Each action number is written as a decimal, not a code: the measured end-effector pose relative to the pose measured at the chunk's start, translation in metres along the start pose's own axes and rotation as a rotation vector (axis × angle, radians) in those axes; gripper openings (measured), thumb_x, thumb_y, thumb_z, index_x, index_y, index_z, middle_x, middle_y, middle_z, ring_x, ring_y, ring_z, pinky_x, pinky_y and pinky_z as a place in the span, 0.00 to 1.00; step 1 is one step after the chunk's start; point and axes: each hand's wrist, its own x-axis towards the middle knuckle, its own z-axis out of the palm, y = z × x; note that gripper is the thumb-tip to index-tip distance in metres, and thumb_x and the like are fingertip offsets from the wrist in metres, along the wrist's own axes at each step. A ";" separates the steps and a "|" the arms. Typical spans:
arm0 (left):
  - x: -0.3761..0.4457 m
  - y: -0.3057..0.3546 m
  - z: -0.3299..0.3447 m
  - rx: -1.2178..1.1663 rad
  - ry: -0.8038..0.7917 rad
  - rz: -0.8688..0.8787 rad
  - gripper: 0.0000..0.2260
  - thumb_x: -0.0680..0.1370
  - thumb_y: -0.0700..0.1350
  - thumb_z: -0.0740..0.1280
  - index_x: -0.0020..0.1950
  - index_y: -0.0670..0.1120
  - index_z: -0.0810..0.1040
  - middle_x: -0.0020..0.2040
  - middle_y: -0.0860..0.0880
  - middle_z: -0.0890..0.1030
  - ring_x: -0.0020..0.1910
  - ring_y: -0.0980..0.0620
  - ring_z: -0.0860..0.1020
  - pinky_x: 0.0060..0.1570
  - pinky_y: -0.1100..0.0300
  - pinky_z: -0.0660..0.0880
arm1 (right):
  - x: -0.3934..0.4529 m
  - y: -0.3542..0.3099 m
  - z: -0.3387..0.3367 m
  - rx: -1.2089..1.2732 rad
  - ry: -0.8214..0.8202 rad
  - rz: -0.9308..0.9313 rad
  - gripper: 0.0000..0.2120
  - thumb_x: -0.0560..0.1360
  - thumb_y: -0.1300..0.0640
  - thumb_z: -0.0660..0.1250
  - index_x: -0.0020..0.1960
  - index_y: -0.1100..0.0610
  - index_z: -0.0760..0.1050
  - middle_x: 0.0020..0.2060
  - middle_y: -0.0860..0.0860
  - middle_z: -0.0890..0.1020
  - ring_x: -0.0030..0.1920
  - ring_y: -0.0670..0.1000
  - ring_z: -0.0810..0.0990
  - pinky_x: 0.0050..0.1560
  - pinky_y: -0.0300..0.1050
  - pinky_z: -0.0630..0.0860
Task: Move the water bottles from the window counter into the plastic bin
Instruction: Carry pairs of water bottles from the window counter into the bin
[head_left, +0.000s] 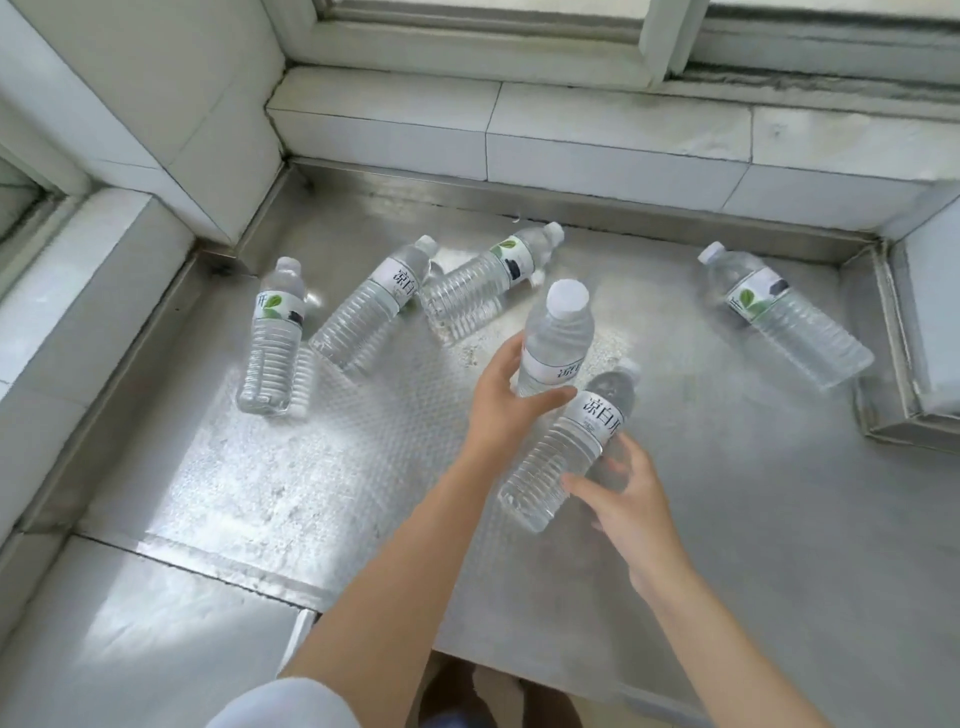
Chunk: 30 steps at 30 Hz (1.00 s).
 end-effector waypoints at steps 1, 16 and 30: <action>0.003 -0.001 0.000 -0.004 0.004 -0.002 0.29 0.67 0.41 0.81 0.63 0.58 0.77 0.58 0.63 0.82 0.60 0.65 0.78 0.56 0.71 0.71 | 0.006 0.000 0.001 0.050 0.003 0.030 0.32 0.66 0.54 0.78 0.61 0.36 0.64 0.57 0.40 0.79 0.54 0.36 0.78 0.56 0.49 0.75; -0.016 0.014 -0.056 -0.184 0.168 -0.196 0.23 0.67 0.39 0.82 0.58 0.50 0.81 0.50 0.39 0.83 0.38 0.57 0.83 0.39 0.65 0.79 | 0.048 0.002 0.046 0.191 0.299 -0.058 0.32 0.55 0.64 0.81 0.50 0.43 0.69 0.43 0.52 0.81 0.35 0.45 0.83 0.31 0.39 0.78; -0.028 0.045 -0.083 -0.102 -0.066 -0.171 0.28 0.59 0.49 0.82 0.57 0.56 0.81 0.46 0.46 0.85 0.38 0.57 0.82 0.39 0.63 0.77 | -0.002 -0.014 0.017 0.154 0.280 -0.103 0.42 0.58 0.65 0.80 0.67 0.45 0.69 0.52 0.42 0.79 0.42 0.42 0.83 0.46 0.48 0.80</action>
